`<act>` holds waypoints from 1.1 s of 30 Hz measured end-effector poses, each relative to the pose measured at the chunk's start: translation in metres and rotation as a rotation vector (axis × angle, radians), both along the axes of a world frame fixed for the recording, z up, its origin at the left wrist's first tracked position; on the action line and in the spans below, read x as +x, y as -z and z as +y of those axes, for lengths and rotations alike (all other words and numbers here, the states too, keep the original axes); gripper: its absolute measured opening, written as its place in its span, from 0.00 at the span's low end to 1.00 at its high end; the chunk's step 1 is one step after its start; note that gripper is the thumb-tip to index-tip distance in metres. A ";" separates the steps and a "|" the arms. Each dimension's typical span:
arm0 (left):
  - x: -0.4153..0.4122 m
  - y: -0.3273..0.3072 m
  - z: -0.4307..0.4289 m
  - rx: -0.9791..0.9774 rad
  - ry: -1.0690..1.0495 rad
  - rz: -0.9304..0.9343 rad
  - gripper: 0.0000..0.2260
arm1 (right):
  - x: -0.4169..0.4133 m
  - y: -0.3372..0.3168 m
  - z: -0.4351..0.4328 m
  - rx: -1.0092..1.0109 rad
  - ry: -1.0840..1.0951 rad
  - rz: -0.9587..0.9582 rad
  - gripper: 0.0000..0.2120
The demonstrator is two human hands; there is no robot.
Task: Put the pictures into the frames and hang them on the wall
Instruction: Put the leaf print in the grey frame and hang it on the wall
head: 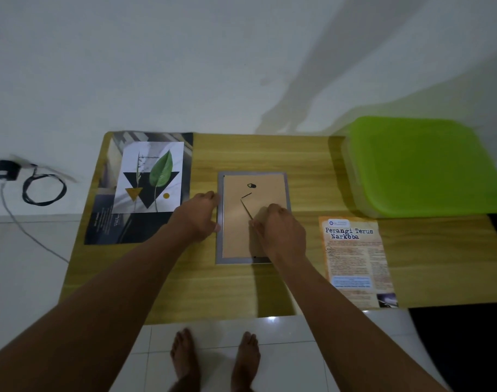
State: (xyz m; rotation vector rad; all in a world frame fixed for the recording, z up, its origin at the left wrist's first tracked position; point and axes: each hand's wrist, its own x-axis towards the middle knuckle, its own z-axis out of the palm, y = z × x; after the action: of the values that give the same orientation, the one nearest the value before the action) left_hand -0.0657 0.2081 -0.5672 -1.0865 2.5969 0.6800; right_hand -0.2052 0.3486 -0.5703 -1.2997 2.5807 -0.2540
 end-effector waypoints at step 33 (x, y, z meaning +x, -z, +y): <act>-0.005 -0.015 0.004 -0.007 0.022 -0.040 0.32 | -0.009 -0.011 0.003 -0.043 -0.018 -0.123 0.21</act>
State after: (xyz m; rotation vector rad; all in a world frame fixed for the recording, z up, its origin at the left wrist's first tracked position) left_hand -0.0705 0.2125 -0.5523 -1.0610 2.5756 0.6387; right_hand -0.2146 0.3519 -0.5596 -1.2785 2.4732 -0.3754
